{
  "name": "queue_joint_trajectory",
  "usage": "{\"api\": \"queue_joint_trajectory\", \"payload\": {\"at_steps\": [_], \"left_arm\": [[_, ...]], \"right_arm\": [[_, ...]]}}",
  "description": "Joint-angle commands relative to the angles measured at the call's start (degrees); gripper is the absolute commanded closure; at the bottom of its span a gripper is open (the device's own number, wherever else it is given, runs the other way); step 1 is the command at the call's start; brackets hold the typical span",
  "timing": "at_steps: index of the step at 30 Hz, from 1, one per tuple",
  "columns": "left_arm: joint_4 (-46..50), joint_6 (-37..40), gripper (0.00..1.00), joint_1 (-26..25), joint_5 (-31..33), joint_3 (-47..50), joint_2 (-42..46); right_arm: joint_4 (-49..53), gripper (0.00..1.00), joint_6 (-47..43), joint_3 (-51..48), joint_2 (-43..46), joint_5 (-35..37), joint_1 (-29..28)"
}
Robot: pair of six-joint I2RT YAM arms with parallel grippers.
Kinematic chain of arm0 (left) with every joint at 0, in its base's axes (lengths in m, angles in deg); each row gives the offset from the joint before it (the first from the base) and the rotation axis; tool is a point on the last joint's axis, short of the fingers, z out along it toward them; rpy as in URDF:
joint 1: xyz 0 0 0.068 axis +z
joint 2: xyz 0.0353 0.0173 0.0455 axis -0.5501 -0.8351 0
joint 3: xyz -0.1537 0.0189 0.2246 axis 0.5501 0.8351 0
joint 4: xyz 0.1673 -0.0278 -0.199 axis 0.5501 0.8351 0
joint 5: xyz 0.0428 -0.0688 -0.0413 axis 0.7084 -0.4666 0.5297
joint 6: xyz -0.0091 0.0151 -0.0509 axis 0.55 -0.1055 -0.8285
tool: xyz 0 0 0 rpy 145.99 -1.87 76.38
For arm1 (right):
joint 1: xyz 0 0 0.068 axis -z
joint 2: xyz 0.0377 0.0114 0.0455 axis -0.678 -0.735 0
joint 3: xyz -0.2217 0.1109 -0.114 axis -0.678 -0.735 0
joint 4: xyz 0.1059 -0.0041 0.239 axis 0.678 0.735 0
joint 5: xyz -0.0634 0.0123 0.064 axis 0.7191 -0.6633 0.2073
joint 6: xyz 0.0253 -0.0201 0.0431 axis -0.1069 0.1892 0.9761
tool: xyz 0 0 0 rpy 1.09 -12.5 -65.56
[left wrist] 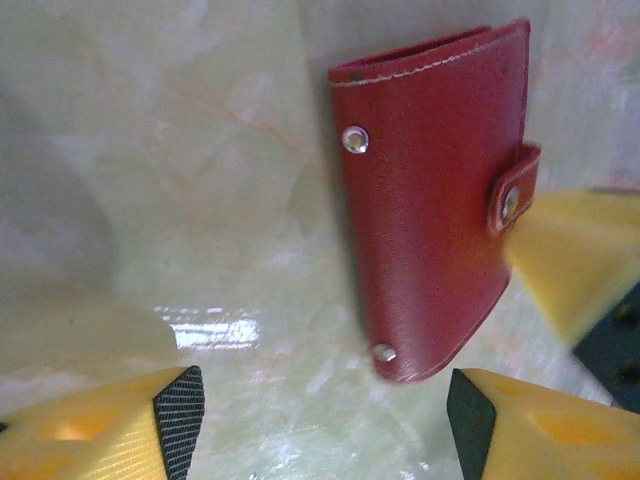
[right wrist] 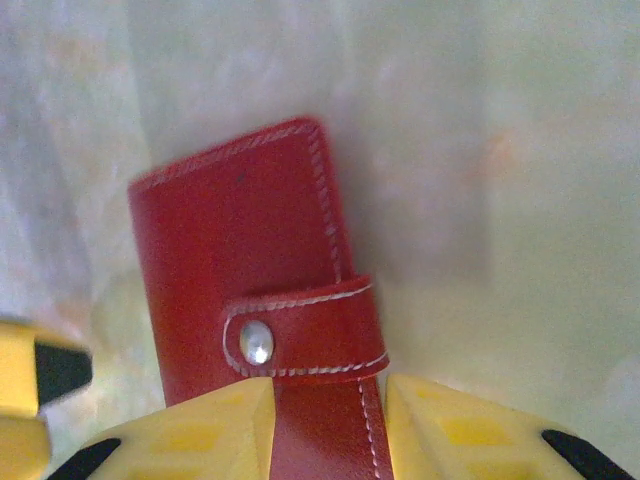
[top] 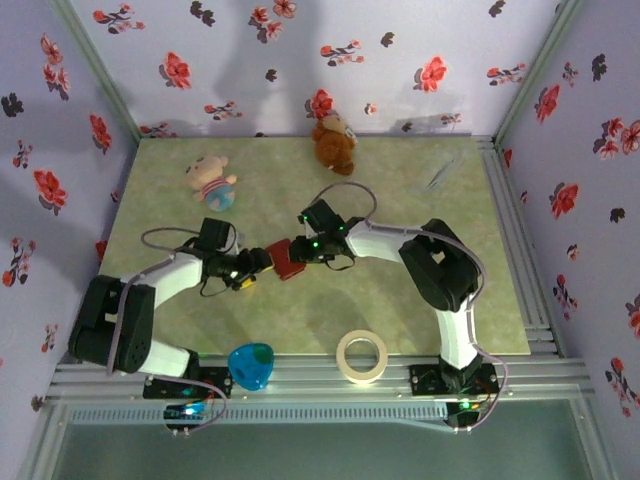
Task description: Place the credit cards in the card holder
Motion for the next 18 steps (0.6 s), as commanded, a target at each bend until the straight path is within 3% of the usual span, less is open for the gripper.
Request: {"api": "queue_joint_trajectory", "payload": {"at_steps": [1, 5, 9, 12, 18], "left_arm": [[1.98, 3.51, 0.31, -0.46, -0.07, -3.47, -2.03], [4.42, 5.81, 0.31, -0.44, 0.63, -5.26, -4.17], [4.20, 7.03, 0.31, -0.43, 0.63, -5.28, -5.14], [6.29, 9.08, 0.30, -0.47, 0.34, -6.93, -6.71], [8.35, 12.89, 0.34, -0.47, -2.13, -10.27, -9.49]], "right_arm": [[-4.57, 0.66, 2.10, -4.76, 4.82, -6.13, -3.41], [-4.98, 0.63, 3.97, -7.92, 8.67, -5.92, -5.00], [0.74, 0.59, 0.44, -8.15, 11.91, 1.79, -4.06], [4.46, 0.58, 0.27, -5.54, 10.86, 3.99, -2.89], [1.88, 0.58, 3.29, -3.22, 7.59, 4.99, -2.36]]}}
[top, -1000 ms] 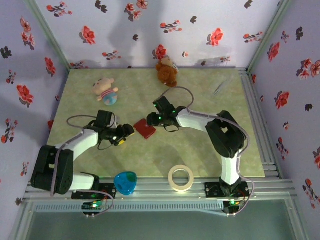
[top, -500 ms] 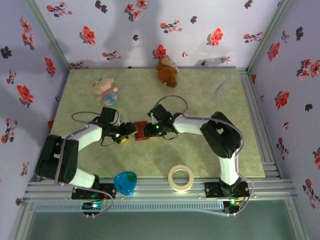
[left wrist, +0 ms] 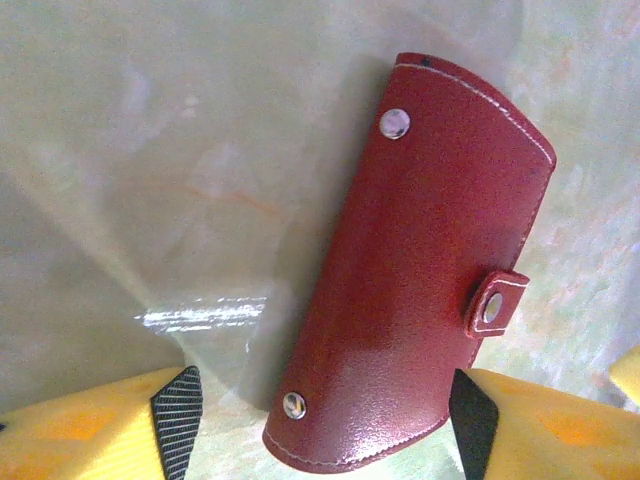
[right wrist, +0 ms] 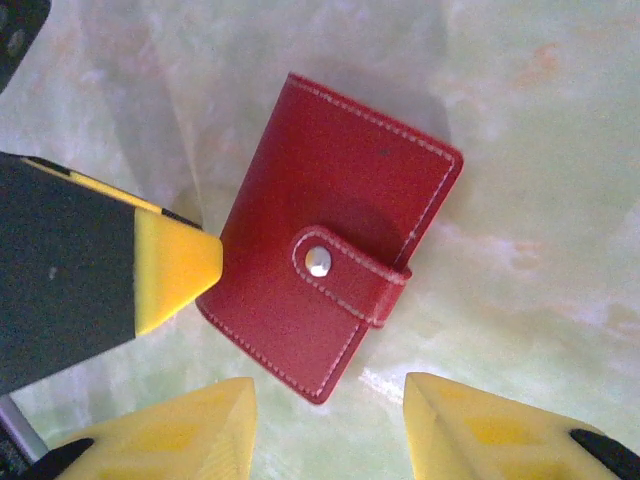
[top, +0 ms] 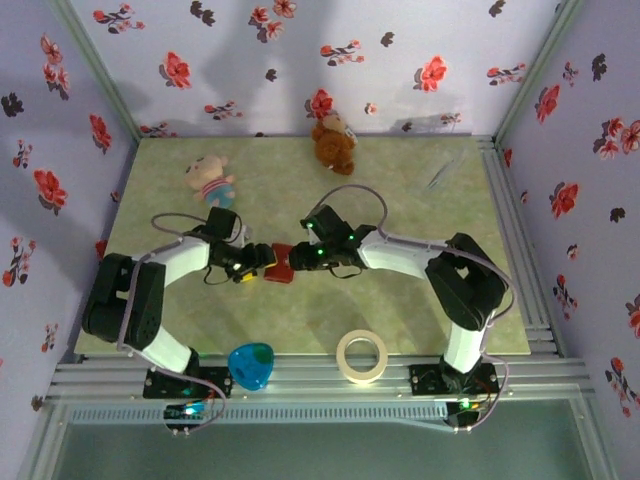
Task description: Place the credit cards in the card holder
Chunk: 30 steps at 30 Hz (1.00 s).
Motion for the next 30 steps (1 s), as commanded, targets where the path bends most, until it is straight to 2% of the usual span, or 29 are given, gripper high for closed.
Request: {"api": "queue_joint_trajectory", "payload": {"at_steps": [1, 5, 12, 13, 15, 16, 21, 24, 25, 27, 30], "left_arm": [[2.94, 4.18, 0.36, -0.47, -2.96, -3.40, -2.52], [1.88, 4.36, 0.43, -0.63, -4.06, -4.24, -4.64], [1.87, 5.34, 0.43, -1.13, -4.82, -5.52, -8.51], [1.64, 5.27, 0.45, -1.18, -5.27, -5.73, -9.05], [1.21, 5.41, 0.69, -1.34, -7.61, -6.21, -9.85], [1.06, 5.47, 0.76, -1.58, -8.73, -6.20, -9.96], [-1.29, 4.84, 0.84, -2.15, -9.19, -4.15, -7.22], [-1.93, 4.81, 0.95, -2.33, -9.76, -2.62, -4.29], [-2.36, 4.90, 1.00, -2.32, -9.76, -1.97, -3.19], [-2.29, 5.25, 1.00, -2.33, -9.76, -0.98, -1.32], [-0.19, 5.34, 1.00, -2.44, -9.78, -0.57, 0.87]], "right_arm": [[0.31, 0.59, 2.03, 2.42, -2.95, 2.61, 0.10], [-1.87, 0.61, 3.27, 3.43, -5.63, 2.52, 0.46], [-4.56, 0.63, 4.00, 3.55, -8.75, 1.84, 0.42], [-5.20, 0.65, 4.23, 3.38, -8.92, 1.51, 0.46], [-6.50, 0.67, 4.99, 2.53, -9.13, 0.93, 0.44], [-7.30, 0.68, 5.22, 2.14, -9.19, 0.57, 0.41], [-8.28, 0.70, 4.57, 1.12, -9.06, -0.68, 0.39], [-9.57, 0.70, 4.33, -0.33, -8.09, -1.21, 0.40], [-9.53, 0.70, 3.68, -0.70, -7.61, -1.35, 0.46], [-8.84, 0.66, 2.21, -1.47, -6.44, -0.38, 0.39], [-7.93, 0.49, -0.60, -3.39, -3.50, 3.07, 0.38]]}}
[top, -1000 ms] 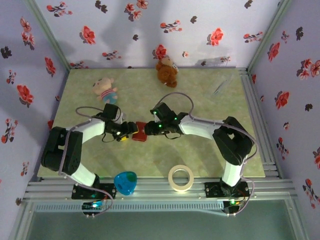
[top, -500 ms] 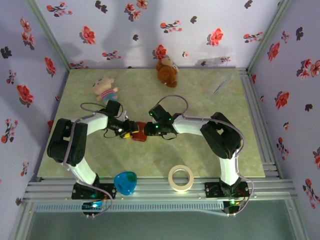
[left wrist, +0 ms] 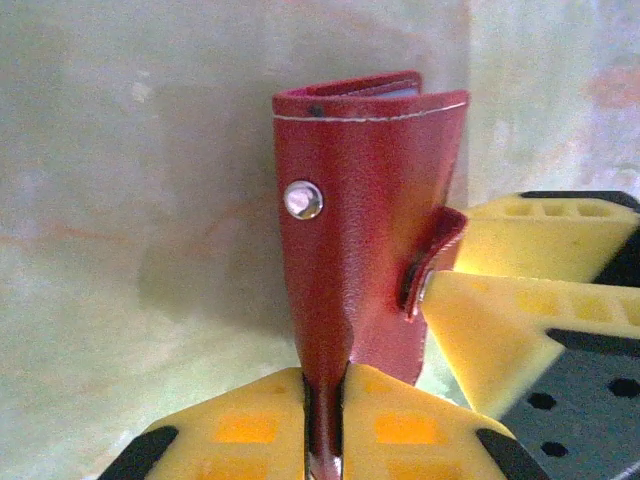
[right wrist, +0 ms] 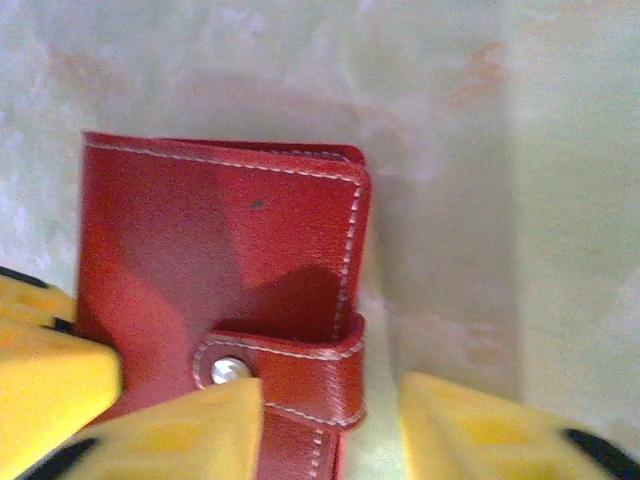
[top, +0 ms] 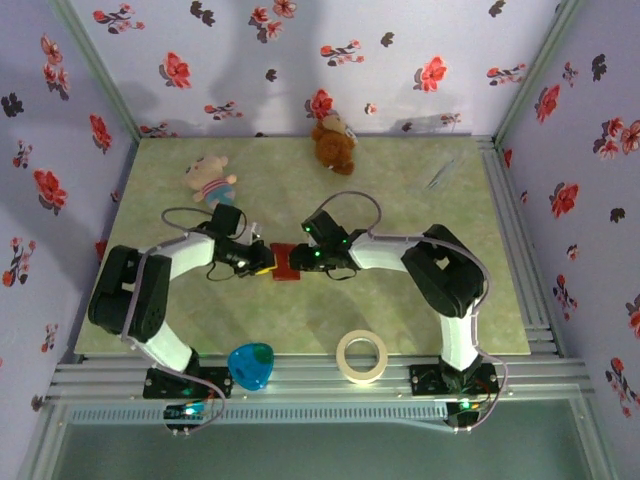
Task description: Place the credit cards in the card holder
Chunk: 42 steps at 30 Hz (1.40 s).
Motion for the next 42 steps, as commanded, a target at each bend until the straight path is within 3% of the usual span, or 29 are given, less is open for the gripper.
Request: {"api": "queue_joint_trajectory", "payload": {"at_steps": [1, 12, 22, 27, 32, 33, 35, 37, 42], "left_arm": [[1.73, 1.01, 1.00, -1.33, -3.20, 1.18, 3.30], [4.02, -0.48, 1.00, -5.22, -5.33, -0.53, 5.15], [5.46, -0.83, 1.00, -5.56, -4.11, -0.45, 6.48], [6.36, -1.02, 1.00, -5.56, -1.71, 0.03, 6.37], [5.35, -1.10, 1.00, -5.56, -1.63, 0.47, 5.27], [5.41, -1.16, 0.97, -5.56, -1.88, 0.39, 5.23], [4.20, -1.57, 0.70, -5.61, -1.68, 1.07, 6.14], [2.94, -1.67, 0.54, -5.60, -1.45, 1.68, 6.58], [2.64, -2.02, 0.43, -5.62, -3.63, 1.52, 6.55]], "right_arm": [[0.16, 0.46, -4.57, -2.48, 4.39, 2.99, -0.64], [-1.86, 0.43, -11.99, -5.63, 6.19, 10.52, -6.03], [5.54, 0.88, -6.04, -6.98, 9.01, 32.15, -7.65], [6.14, 1.00, -1.81, -11.00, 14.02, 38.04, -7.91], [4.19, 1.00, -1.61, -14.11, 18.07, 36.55, -7.81], [3.83, 1.00, -1.44, -14.46, 18.71, 35.65, -7.87], [2.10, 1.00, -1.37, -15.20, 20.00, 33.46, -7.83], [-0.09, 1.00, -2.55, -15.82, 21.18, 28.33, -7.80], [-5.48, 1.00, -3.41, -17.06, 25.45, 20.26, -7.89]]}}
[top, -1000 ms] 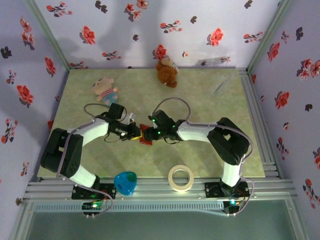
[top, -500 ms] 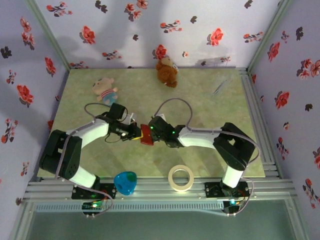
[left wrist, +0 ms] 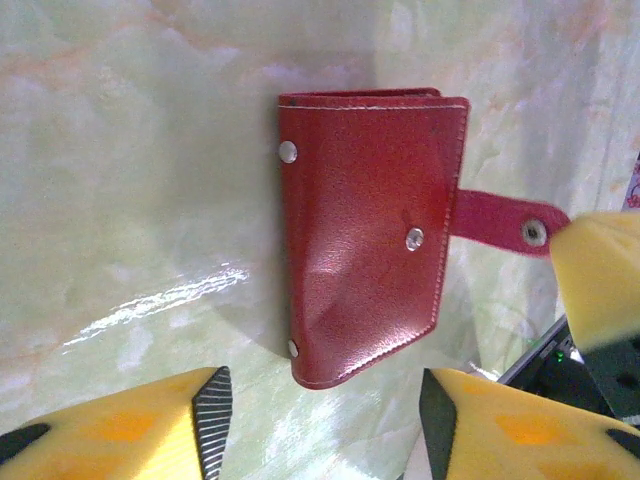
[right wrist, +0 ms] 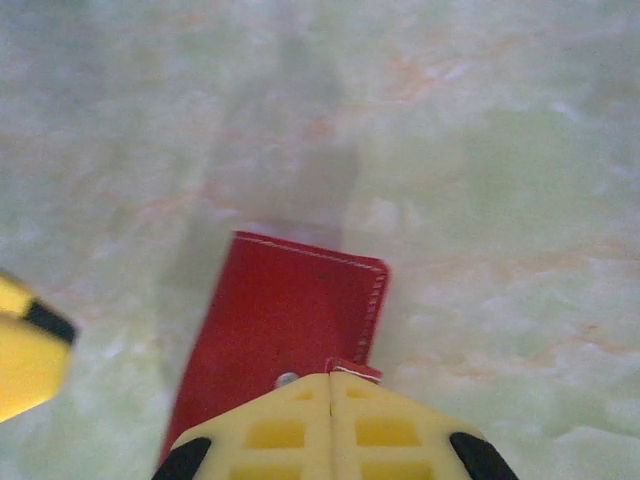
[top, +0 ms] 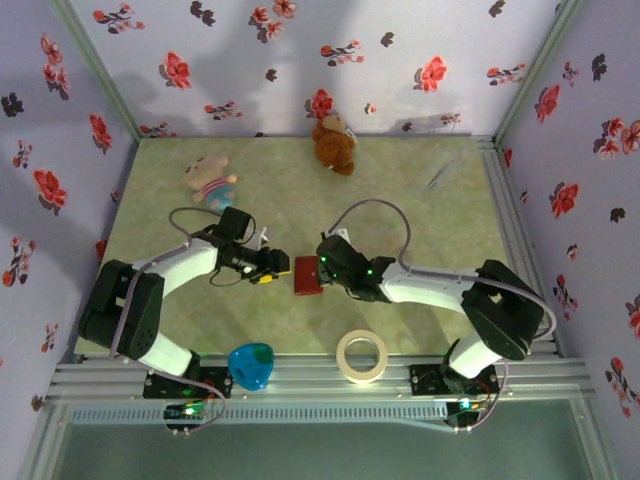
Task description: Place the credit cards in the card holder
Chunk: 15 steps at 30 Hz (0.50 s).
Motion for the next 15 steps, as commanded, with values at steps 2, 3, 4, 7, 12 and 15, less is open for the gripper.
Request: {"api": "queue_joint_trajectory", "payload": {"at_steps": [2, 3, 4, 7, 12, 15], "left_arm": [[-0.54, 0.67, 0.42, -0.13, -1.98, 0.94, 1.62], [-0.34, 0.94, 0.42, -0.14, -2.04, 0.79, 1.58], [0.06, 1.08, 0.42, -0.13, -2.30, 0.53, 1.35], [-0.76, 0.83, 0.42, -0.15, -3.98, 0.78, 1.81], [1.00, 1.79, 0.41, -0.08, -3.47, -0.20, 1.62], [0.63, 1.97, 0.40, -0.05, -2.51, 0.25, 2.70]], "right_arm": [[-8.40, 1.00, -1.26, -1.57, 4.15, -8.08, -0.14], [-9.76, 1.00, -1.23, -1.88, 4.29, -8.92, -0.24], [-10.86, 1.00, -0.98, -2.01, 4.29, -9.79, -0.23], [-14.05, 1.00, -0.60, -1.64, 3.88, -12.70, -0.25], [-18.40, 1.00, -0.04, -1.61, 3.38, -14.71, -0.24], [-21.21, 1.00, 0.59, -2.00, 2.39, -16.25, -0.25]]}}
